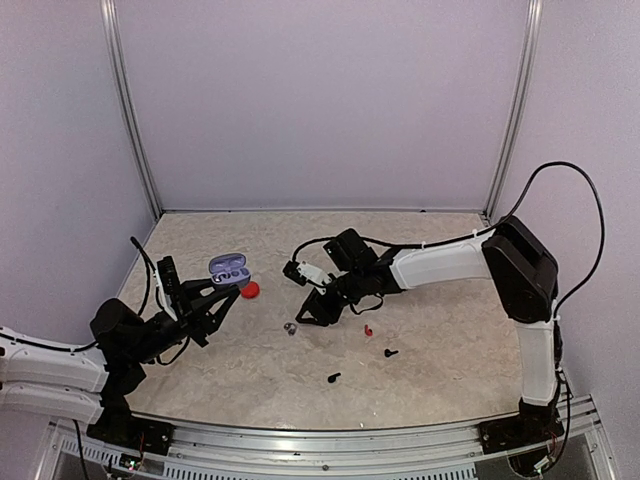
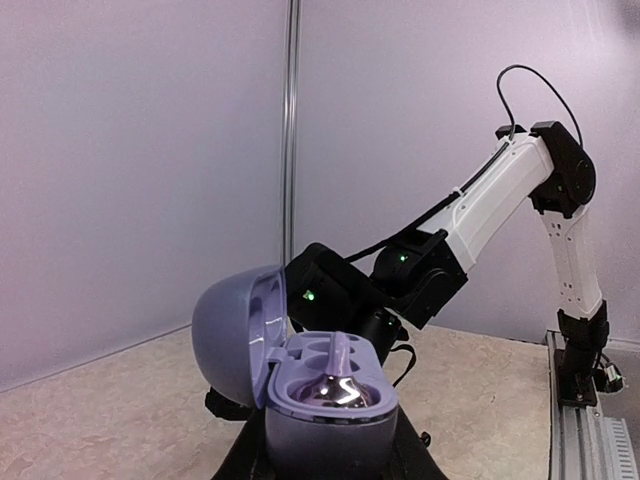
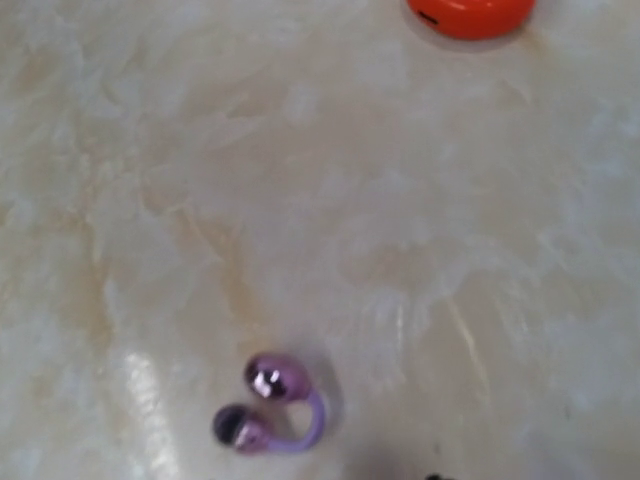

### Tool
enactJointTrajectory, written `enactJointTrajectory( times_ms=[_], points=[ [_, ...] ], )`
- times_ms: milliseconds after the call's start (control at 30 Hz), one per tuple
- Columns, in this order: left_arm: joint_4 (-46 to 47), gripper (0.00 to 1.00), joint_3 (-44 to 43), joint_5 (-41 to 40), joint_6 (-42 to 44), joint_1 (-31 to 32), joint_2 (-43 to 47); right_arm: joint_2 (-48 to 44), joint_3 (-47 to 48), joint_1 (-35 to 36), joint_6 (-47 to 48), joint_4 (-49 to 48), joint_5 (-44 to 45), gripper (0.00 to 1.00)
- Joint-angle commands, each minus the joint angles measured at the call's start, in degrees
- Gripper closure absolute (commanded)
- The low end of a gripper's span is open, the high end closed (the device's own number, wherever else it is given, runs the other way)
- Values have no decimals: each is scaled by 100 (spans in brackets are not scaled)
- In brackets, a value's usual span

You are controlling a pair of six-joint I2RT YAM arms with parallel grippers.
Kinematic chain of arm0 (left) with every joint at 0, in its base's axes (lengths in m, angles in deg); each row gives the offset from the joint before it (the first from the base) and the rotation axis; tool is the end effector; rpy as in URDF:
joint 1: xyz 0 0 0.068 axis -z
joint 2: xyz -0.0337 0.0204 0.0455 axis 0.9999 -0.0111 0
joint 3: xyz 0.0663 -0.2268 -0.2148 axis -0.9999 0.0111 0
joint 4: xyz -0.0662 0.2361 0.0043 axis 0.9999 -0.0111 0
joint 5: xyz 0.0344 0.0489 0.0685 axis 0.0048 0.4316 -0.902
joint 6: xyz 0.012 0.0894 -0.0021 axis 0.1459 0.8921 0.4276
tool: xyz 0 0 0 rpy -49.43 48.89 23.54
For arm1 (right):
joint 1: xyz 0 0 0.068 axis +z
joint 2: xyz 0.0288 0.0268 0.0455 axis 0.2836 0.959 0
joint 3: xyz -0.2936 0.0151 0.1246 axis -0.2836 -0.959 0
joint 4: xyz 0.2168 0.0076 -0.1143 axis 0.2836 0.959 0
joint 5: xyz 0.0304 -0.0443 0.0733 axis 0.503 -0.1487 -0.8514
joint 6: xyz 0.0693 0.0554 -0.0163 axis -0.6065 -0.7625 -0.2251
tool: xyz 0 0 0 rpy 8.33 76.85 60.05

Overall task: Insert the wireless bluetooth earbuds into the charging case
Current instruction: Adjust the right earbud at the center of the board.

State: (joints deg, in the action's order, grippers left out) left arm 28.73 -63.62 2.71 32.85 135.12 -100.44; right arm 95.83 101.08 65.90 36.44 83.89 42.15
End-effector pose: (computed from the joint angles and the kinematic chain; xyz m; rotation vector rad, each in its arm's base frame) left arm 0.1199 -0.1442 0.2831 0.6162 1.1674 -0.8663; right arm 0.2952 0.3919 0.1816 -1.3061 2.0997 0.8171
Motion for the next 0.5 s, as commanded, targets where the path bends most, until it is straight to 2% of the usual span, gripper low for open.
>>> enactJointTrajectory(
  times_ms=[0, 200, 467],
  points=[
    [99, 100, -8, 71, 95, -32, 79, 443, 497, -96, 220, -178, -656, 54],
    [88, 100, 11, 75, 76, -32, 153, 1009, 1026, -311, -88, -310, -1815, 54],
    [42, 100, 32, 36, 88, -32, 214, 1429, 1246, -513, -351, -115, -2586, 54]
  ],
)
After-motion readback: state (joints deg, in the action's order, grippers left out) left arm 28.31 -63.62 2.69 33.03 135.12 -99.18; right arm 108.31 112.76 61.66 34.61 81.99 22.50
